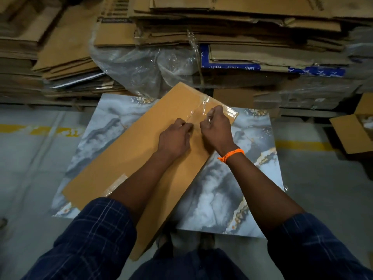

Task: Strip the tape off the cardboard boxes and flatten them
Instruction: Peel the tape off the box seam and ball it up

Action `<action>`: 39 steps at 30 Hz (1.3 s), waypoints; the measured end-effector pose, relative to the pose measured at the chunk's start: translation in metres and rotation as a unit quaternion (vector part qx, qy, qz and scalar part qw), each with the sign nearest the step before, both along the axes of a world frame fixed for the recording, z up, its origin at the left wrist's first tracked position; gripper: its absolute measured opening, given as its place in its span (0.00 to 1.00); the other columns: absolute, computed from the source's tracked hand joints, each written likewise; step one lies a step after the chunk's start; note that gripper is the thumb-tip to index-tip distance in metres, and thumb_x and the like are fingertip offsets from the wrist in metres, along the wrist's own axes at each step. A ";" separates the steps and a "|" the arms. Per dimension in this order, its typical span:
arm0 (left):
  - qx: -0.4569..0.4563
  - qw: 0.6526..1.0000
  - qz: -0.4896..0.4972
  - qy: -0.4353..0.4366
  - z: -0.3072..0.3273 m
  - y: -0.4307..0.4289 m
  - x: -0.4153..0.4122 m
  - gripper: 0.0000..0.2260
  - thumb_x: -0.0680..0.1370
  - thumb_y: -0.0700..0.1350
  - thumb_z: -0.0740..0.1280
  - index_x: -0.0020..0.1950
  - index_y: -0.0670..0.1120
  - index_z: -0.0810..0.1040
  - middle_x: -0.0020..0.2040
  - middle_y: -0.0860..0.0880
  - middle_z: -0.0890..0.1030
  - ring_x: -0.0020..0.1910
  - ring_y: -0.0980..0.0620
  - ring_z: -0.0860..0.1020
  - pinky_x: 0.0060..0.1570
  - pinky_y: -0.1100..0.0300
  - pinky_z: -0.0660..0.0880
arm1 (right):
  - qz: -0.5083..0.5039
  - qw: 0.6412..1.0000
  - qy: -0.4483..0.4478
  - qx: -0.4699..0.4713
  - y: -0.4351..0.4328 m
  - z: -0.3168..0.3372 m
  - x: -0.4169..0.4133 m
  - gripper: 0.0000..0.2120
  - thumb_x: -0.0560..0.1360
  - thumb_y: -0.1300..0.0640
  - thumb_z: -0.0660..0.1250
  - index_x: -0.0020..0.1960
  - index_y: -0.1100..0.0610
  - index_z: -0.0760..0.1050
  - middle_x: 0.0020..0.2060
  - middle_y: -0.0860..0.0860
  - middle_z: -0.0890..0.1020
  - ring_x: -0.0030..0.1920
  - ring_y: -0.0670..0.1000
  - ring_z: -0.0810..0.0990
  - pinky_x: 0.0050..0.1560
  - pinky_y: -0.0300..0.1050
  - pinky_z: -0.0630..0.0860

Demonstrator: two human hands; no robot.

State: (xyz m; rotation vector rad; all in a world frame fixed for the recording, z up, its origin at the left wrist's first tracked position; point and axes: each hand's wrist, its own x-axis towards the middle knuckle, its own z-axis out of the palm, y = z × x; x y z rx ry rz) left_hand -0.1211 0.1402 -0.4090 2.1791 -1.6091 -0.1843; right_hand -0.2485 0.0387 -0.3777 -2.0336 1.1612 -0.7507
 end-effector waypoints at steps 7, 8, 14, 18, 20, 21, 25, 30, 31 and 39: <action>-0.055 0.996 0.054 0.052 -0.015 0.008 0.008 0.12 0.76 0.39 0.63 0.59 0.48 0.73 0.53 0.48 0.79 0.47 0.42 0.80 0.42 0.52 0.73 | 0.120 0.979 0.158 -0.041 -0.024 -0.009 0.015 0.37 0.64 0.39 0.79 0.58 0.59 0.65 0.49 0.50 0.72 0.53 0.55 0.68 0.47 0.50 0.69; -0.065 0.992 0.075 0.075 -0.016 0.008 0.007 0.13 0.76 0.38 0.63 0.59 0.47 0.72 0.54 0.48 0.79 0.48 0.42 0.79 0.43 0.52 0.73 | 0.141 0.974 0.172 -0.051 -0.026 -0.011 0.016 0.34 0.65 0.43 0.80 0.57 0.58 0.65 0.47 0.50 0.74 0.53 0.55 0.68 0.45 0.50 0.69; -0.078 0.993 0.075 0.050 -0.029 0.004 0.005 0.15 0.79 0.43 0.64 0.65 0.49 0.76 0.70 0.48 0.76 0.58 0.46 0.80 0.51 0.55 0.77 | 0.123 0.978 0.085 -0.145 -0.054 -0.013 0.010 0.07 0.76 0.61 0.65 0.52 0.58 0.69 0.38 0.54 0.75 0.43 0.59 0.75 0.36 0.48 0.66; -0.053 0.995 0.074 0.032 -0.037 0.002 0.006 0.14 0.80 0.46 0.62 0.65 0.52 0.78 0.75 0.48 0.72 0.57 0.46 0.81 0.51 0.55 0.79 | -0.080 0.990 -0.073 -0.086 -0.127 0.027 -0.021 0.09 0.77 0.62 0.69 0.52 0.59 0.69 0.40 0.46 0.74 0.40 0.43 0.75 0.42 0.43 0.75; -0.046 0.996 0.076 0.023 -0.033 -0.003 0.003 0.13 0.81 0.47 0.62 0.63 0.53 0.78 0.76 0.49 0.71 0.56 0.47 0.81 0.49 0.54 0.79 | -0.095 0.991 -0.074 -0.065 -0.150 0.035 -0.032 0.11 0.77 0.61 0.70 0.54 0.61 0.69 0.43 0.51 0.76 0.42 0.48 0.77 0.44 0.48 0.79; -0.043 0.995 0.083 0.022 -0.030 -0.006 0.002 0.12 0.81 0.48 0.62 0.63 0.54 0.78 0.76 0.50 0.70 0.56 0.47 0.81 0.48 0.54 0.79 | -0.083 0.992 -0.069 -0.060 -0.152 0.035 -0.033 0.12 0.78 0.60 0.69 0.55 0.62 0.69 0.43 0.52 0.76 0.43 0.48 0.78 0.45 0.50 0.79; -0.010 0.992 0.120 0.041 -0.017 -0.032 0.000 0.14 0.82 0.53 0.63 0.67 0.53 0.74 0.75 0.51 0.65 0.55 0.48 0.80 0.47 0.53 0.78 | -0.023 0.998 -0.040 -0.052 -0.115 0.022 -0.022 0.10 0.83 0.57 0.62 0.56 0.65 0.66 0.39 0.48 0.76 0.37 0.38 0.77 0.35 0.41 0.74; 0.029 0.992 0.113 0.047 -0.006 -0.076 -0.012 0.25 0.80 0.62 0.63 0.73 0.52 0.66 0.76 0.50 0.61 0.63 0.48 0.76 0.51 0.52 0.76 | 0.042 0.995 -0.092 0.007 -0.057 0.013 -0.013 0.05 0.83 0.59 0.61 0.50 0.59 0.65 0.43 0.54 0.81 0.40 0.51 0.81 0.38 0.43 0.74; 0.038 0.993 0.108 0.029 -0.007 -0.083 -0.015 0.26 0.81 0.64 0.61 0.74 0.52 0.66 0.78 0.50 0.60 0.63 0.47 0.76 0.50 0.52 0.77 | 0.032 0.991 -0.120 0.053 -0.057 0.014 -0.013 0.05 0.82 0.61 0.61 0.50 0.60 0.66 0.42 0.54 0.81 0.41 0.51 0.81 0.40 0.44 0.75; 0.072 0.994 0.068 -0.037 -0.028 -0.089 -0.030 0.31 0.82 0.69 0.50 0.80 0.55 0.64 0.84 0.54 0.52 0.61 0.46 0.80 0.54 0.53 0.77 | -0.139 0.953 -0.226 0.146 -0.181 0.038 -0.027 0.07 0.80 0.64 0.60 0.47 0.52 0.68 0.46 0.61 0.79 0.44 0.53 0.80 0.45 0.47 0.77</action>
